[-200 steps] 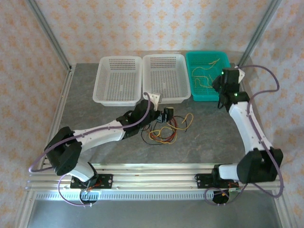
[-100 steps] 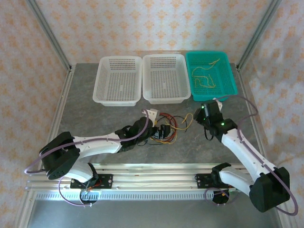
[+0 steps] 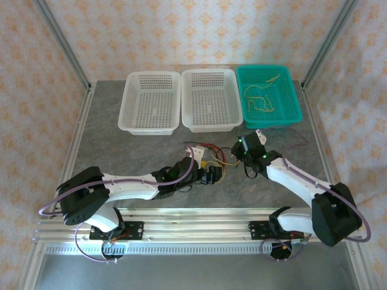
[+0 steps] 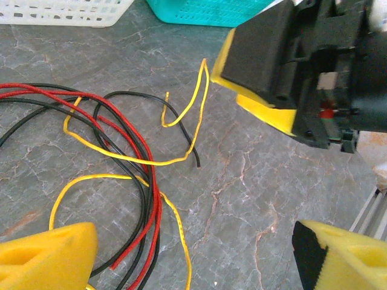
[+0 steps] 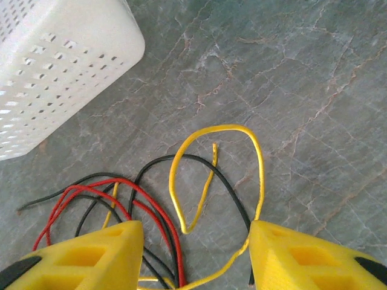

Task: Untangle the cables

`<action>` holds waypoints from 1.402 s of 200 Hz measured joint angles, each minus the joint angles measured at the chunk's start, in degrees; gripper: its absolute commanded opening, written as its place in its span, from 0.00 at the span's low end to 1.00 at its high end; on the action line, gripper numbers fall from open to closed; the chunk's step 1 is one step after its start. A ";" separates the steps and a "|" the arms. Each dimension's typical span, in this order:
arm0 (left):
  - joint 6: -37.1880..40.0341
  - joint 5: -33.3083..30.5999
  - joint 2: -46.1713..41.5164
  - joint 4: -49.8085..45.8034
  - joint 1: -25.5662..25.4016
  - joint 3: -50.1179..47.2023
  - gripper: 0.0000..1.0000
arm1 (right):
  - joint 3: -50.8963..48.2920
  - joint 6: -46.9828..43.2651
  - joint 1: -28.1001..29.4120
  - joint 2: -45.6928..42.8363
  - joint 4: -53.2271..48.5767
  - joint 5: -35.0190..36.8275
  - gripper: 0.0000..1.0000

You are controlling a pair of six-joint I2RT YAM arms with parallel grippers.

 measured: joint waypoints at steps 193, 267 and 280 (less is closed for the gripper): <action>-2.51 -1.33 0.24 3.21 4.96 -2.62 0.85 | 1.75 -0.42 0.00 6.82 4.13 3.54 0.05; -2.49 -1.36 -1.66 3.17 7.21 -2.62 0.85 | 1.40 -7.78 0.00 -9.44 1.68 6.51 0.00; -2.38 -1.36 -1.77 3.13 7.28 -2.62 0.85 | 1.31 -9.68 0.00 -11.61 1.53 6.75 0.00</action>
